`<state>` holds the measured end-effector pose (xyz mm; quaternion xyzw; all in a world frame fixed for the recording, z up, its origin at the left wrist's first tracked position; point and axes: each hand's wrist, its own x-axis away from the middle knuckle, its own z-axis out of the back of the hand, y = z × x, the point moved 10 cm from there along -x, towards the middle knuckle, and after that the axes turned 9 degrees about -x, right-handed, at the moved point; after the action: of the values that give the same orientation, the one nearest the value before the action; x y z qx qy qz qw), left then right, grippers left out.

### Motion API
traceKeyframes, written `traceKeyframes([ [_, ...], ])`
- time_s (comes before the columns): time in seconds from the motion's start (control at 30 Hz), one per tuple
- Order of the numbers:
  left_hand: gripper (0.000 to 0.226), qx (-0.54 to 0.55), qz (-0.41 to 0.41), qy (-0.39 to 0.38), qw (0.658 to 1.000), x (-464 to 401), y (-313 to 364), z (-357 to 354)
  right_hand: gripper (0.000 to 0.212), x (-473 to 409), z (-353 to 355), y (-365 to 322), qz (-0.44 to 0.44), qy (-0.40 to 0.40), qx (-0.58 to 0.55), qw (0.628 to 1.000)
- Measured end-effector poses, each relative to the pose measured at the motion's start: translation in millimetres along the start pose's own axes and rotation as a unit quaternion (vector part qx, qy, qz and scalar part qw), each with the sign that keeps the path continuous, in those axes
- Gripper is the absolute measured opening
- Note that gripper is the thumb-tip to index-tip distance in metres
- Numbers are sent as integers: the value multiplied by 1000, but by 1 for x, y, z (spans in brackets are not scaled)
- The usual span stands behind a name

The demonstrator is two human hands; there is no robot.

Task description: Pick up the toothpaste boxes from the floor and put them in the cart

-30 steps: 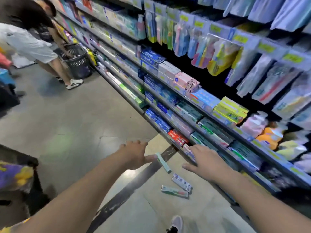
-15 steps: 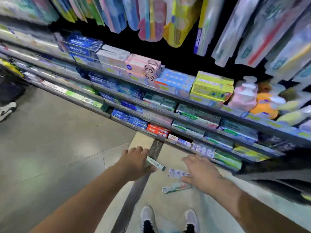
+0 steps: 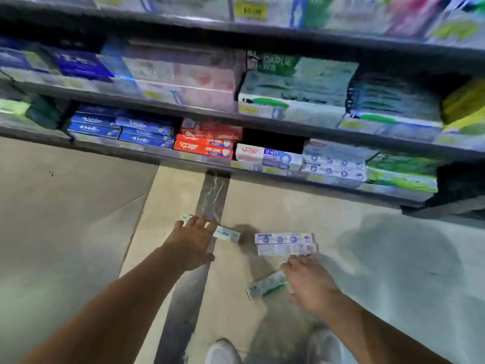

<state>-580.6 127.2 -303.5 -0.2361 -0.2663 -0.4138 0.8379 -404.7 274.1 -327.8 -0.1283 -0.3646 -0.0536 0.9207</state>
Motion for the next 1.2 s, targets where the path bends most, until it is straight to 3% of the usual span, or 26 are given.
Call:
traceKeyframes([
  [0.1, 88, -37, -6, 4, 999, -60, 7, -56, 59, -47, -62, 11, -10, -33, 27, 999],
  [0.17, 89, -63, -8, 5, 998, -92, 9, -84, 59, -68, -83, 10, 6, -3, 51, 999],
  [0.33, 70, -152, -15, 15, 988, -140, 17, -121, 25, -92, -104, 7, 28, 98, 129, 986],
  [0.47, 47, -164, -11, 16, 986, -160, 18, -126, 42, -107, -111, 10, 14, 75, 115, 990],
  [0.6, 46, -100, 21, 6, 995, -139, 3, -103, 50, -87, -69, 16, -42, 90, 20, 995],
  [0.7, 44, -32, 48, 10, 998, -93, -15, -52, 50, -52, -29, 21, -83, 64, -52, 993],
  [0.83, 36, 74, 72, 26, 994, -8, -47, 52, 47, 23, 75, 21, -130, 115, -177, 969],
  [0.97, 24, 166, 85, 49, 981, 97, -82, 179, 36, 120, 207, 3, -138, 167, -272, 938],
  [1.2, 33, 264, 87, 107, 955, 291, -133, 396, 28, 298, 416, -47, -101, 242, -398, 879],
])
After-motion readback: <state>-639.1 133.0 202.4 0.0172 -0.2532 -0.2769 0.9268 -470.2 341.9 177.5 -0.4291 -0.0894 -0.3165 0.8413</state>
